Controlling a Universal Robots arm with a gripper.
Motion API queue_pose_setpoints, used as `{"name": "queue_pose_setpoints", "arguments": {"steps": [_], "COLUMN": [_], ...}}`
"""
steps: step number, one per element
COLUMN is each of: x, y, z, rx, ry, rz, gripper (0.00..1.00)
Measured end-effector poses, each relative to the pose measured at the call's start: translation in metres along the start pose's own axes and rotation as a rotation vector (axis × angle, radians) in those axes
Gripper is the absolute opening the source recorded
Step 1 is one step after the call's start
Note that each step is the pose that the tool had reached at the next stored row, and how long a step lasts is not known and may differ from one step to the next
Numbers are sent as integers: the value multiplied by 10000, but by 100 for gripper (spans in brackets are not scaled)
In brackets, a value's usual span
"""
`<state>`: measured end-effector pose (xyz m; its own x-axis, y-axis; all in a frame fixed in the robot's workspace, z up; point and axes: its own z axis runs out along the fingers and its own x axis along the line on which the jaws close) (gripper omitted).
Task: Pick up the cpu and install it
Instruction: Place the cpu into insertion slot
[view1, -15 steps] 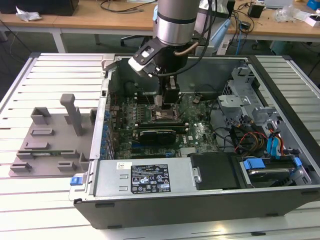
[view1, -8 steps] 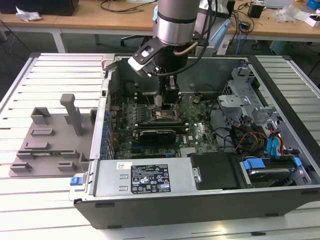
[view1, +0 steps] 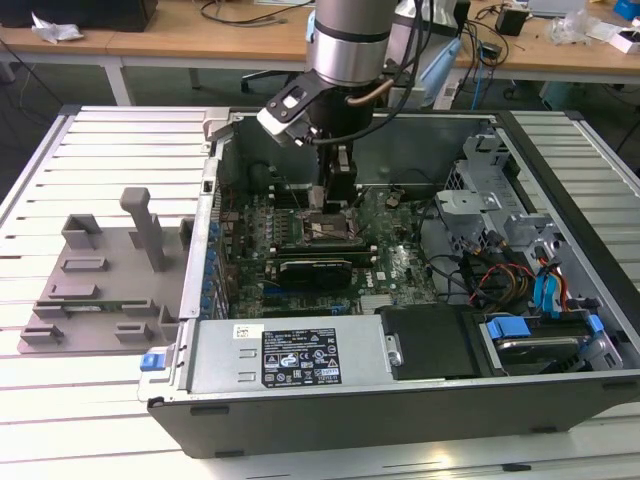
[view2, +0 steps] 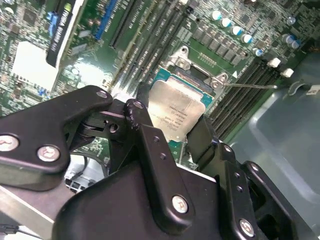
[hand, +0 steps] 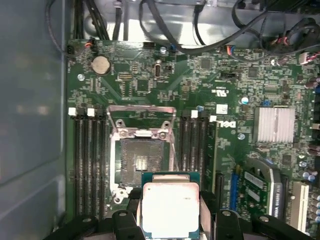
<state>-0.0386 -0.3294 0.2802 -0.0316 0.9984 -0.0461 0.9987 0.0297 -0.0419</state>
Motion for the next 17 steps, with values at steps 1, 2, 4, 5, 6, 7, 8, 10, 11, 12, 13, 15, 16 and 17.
{"name": "queue_pose_setpoints", "arguments": {"steps": [1,2,4,5,6,7,8,10,11,12,13,15,16,17], "x": [22,53,90,106,118,130,137,165,172,179,186,202,208,214], "y": [1,2,5,6,7,8,8,11,12,13,14,15,16,16], "z": [1,2,4,6,8,10,12,20,22,24,26,31,34,38], "rx": [0,0,0,1,0,1,1,1,1,1,0,0,0,1], "ry": [-4,-8,-15,-18,-21,-24,-25,-29,-30,-32,-33,-35,-34,-35], "rz": [1,2,2,2,2,2,2,2,2,2,2,3,2,2], "gripper": [55,55,55,55,55,55,55,55,55,55,55,55,55,55]}}
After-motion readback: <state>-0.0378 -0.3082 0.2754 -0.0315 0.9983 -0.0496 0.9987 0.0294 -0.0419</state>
